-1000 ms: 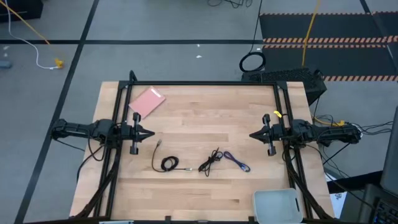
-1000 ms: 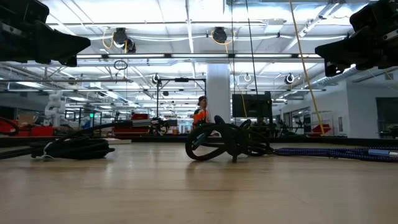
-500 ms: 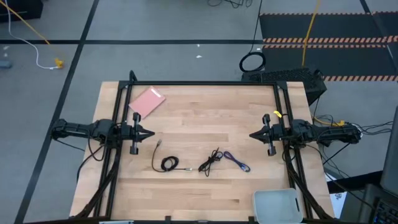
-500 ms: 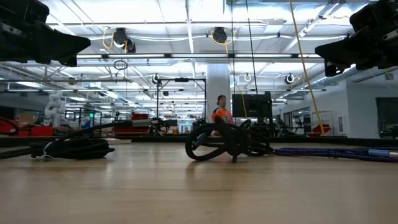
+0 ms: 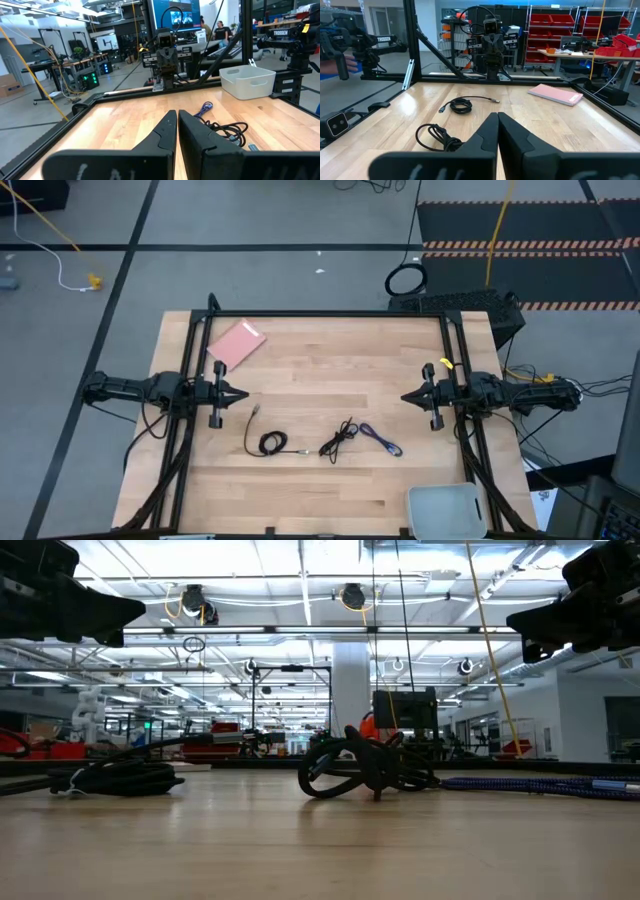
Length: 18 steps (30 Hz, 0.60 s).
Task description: Pick and place USB-C Cables
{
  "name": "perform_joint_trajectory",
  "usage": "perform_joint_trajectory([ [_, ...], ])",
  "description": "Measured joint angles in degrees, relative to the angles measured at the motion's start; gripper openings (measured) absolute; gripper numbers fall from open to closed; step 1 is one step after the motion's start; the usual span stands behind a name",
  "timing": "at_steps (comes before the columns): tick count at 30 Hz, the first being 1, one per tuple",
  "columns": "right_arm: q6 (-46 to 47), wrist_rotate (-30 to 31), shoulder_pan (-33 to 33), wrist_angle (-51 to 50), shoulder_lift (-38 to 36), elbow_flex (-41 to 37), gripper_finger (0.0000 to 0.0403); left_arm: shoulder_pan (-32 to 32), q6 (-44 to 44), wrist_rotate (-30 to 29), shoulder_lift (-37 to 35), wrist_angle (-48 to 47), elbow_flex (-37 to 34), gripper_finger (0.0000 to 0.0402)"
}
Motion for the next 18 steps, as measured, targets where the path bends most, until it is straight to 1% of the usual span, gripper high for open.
perform_joint_trajectory([
  [18,0.0,0.0,0.0,0.0,0.0,0.0,0.0,-0.01,0.0,0.0,0.0,0.6,0.0,0.0021],
])
